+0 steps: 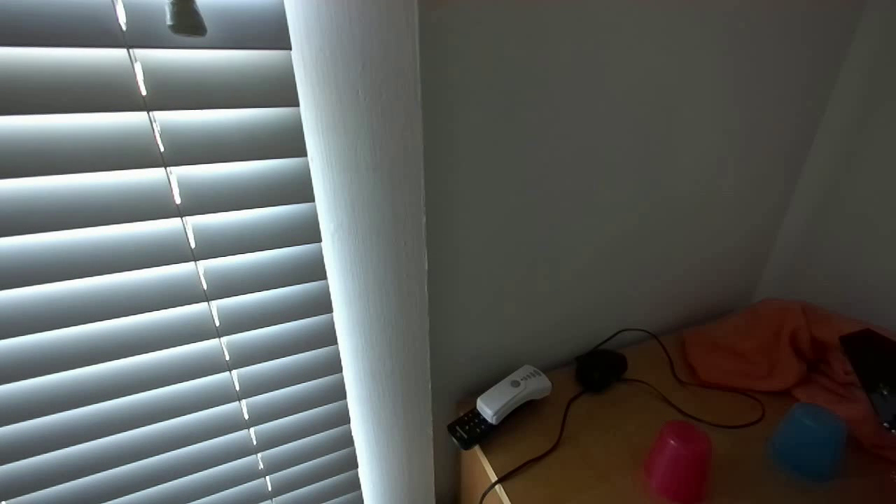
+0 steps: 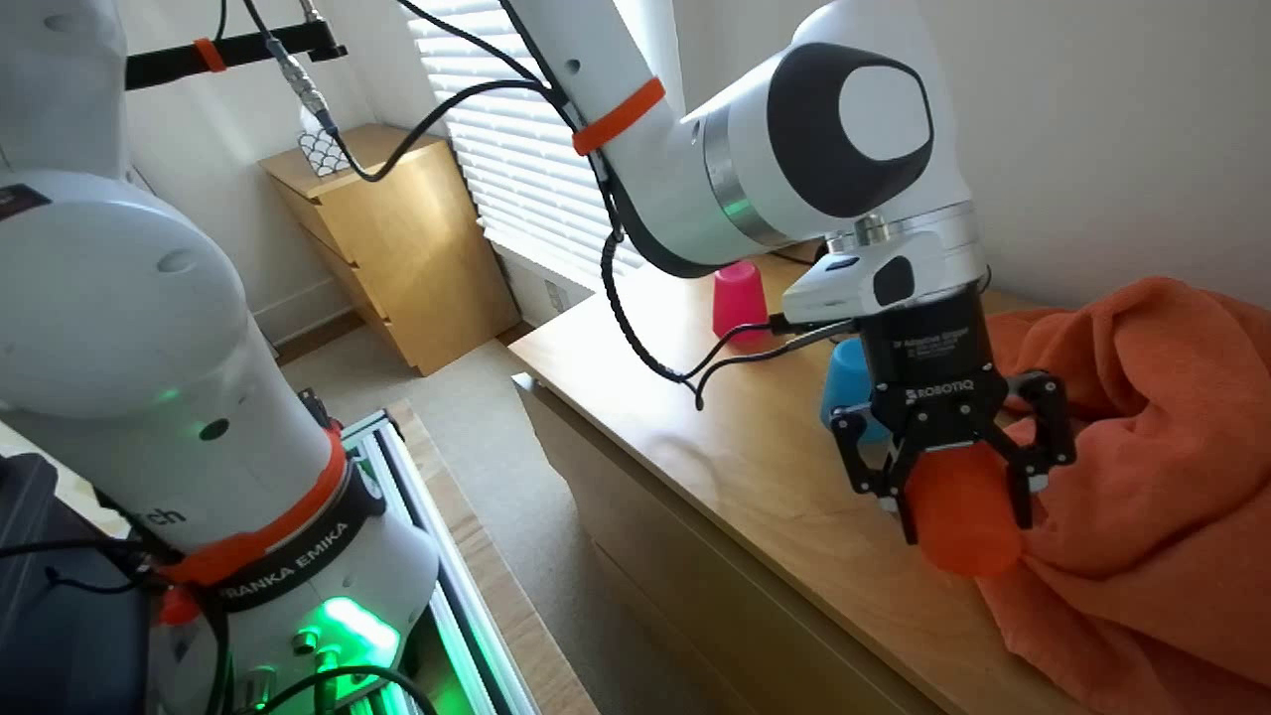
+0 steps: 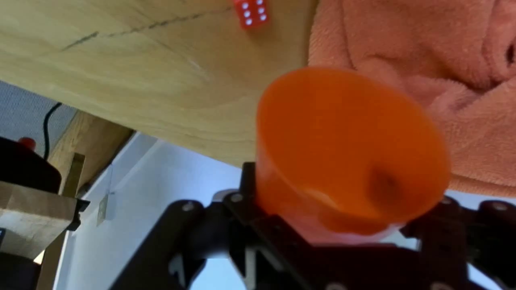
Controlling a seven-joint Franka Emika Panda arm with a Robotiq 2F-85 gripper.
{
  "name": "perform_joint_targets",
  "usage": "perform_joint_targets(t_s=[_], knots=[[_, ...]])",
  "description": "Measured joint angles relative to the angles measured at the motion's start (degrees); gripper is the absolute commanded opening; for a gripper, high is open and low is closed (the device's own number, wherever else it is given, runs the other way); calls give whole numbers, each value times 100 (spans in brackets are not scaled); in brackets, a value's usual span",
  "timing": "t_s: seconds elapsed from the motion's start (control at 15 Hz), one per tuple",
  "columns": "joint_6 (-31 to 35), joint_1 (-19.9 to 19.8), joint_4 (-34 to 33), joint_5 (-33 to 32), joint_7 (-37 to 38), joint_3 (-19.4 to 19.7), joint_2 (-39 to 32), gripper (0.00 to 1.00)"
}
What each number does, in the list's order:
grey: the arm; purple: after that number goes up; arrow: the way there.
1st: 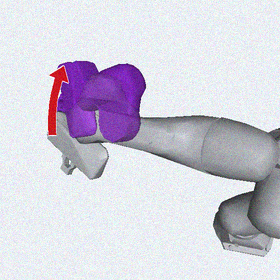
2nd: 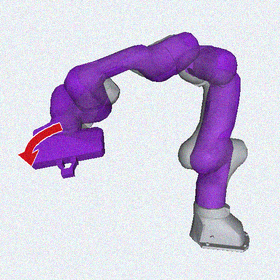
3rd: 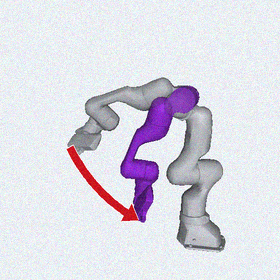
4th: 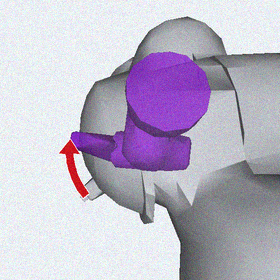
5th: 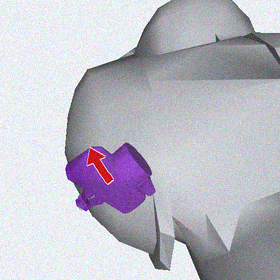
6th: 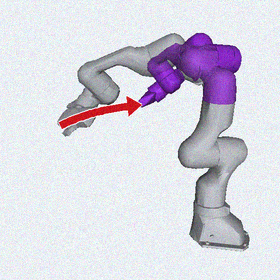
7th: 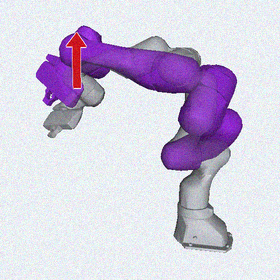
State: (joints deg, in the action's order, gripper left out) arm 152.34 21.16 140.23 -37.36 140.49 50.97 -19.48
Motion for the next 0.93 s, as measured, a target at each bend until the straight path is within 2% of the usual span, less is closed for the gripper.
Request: perform_joint_targets(t_s=[0.2, 0.4, 0.67, 0.93], knots=[[-781, 96, -69, -777, 458, -99, 87, 48], [-1487, -83, -88, -1659, 854, -481, 264, 48], [-1921, -823, -81, -2687, 1045, -1440, 447, 48], [-1989, -1713, -66, -3190, 981, -2473, 479, 48]])
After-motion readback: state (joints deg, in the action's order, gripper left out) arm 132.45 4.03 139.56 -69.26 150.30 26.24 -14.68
